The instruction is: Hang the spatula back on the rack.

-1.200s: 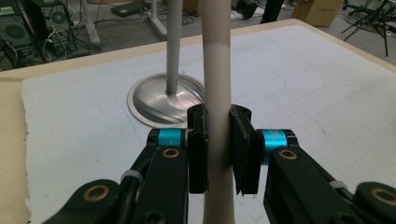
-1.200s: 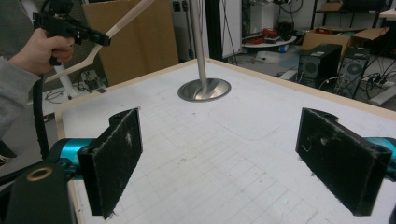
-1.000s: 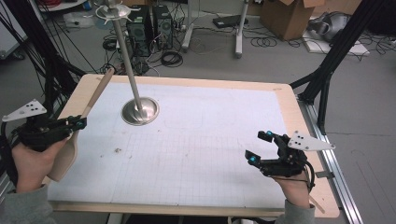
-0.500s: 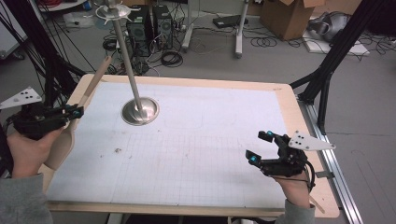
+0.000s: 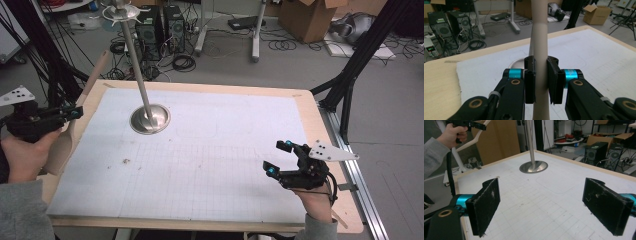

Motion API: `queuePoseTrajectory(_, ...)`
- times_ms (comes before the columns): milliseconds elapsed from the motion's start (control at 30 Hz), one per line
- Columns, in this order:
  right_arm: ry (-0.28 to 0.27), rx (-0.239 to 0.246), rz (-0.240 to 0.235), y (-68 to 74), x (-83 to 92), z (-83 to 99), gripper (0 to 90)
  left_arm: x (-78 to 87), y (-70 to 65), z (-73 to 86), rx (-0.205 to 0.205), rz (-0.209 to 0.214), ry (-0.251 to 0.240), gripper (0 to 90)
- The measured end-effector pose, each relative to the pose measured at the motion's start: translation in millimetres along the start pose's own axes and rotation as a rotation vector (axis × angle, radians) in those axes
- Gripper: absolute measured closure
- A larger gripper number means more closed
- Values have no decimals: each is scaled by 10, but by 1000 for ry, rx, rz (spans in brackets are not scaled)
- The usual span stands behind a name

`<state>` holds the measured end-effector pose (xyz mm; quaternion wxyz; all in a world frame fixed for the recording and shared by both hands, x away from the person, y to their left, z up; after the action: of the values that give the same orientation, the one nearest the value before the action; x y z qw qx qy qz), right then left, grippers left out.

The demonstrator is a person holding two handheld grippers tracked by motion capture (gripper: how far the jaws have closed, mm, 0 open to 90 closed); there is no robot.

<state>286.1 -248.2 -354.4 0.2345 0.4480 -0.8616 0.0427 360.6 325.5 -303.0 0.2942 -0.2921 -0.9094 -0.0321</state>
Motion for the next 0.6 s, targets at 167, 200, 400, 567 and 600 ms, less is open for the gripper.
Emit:
queuePoseTrajectory(167, 4, 2, 1, 1, -17, 1, 138, 37, 41, -47, 7, -1, -11, 780)
queuePoseTrajectory(200, 4, 2, 1, 1, -17, 1, 138, 49, 47, -63, 8, 0, -14, 780)
queuePoseTrajectory(400, 8, -3, 1, 0, -14, 6, 138, 102, 47, -132, 9, 5, -38, 780)
queuePoseTrajectory(567, 6, 0, 0, 0, -12, 6, 138, 109, 64, -175, 12, -4, -38, 780)
queuePoseTrajectory(600, 4, 1, 1, -1, -11, 4, 138, 113, 67, -180, 10, -4, -37, 780)
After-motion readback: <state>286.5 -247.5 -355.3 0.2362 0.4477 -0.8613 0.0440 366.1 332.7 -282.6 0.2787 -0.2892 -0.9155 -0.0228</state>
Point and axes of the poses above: each handheld gripper's, and its own axes: x roughly backward along the jaws, z roughly out of its underside, y roughly to its left, the point moved 6 cm from there along -x, roughly forward along the jaws, and after that the axes turned 14 degrees about y, right-handed, at the moved point
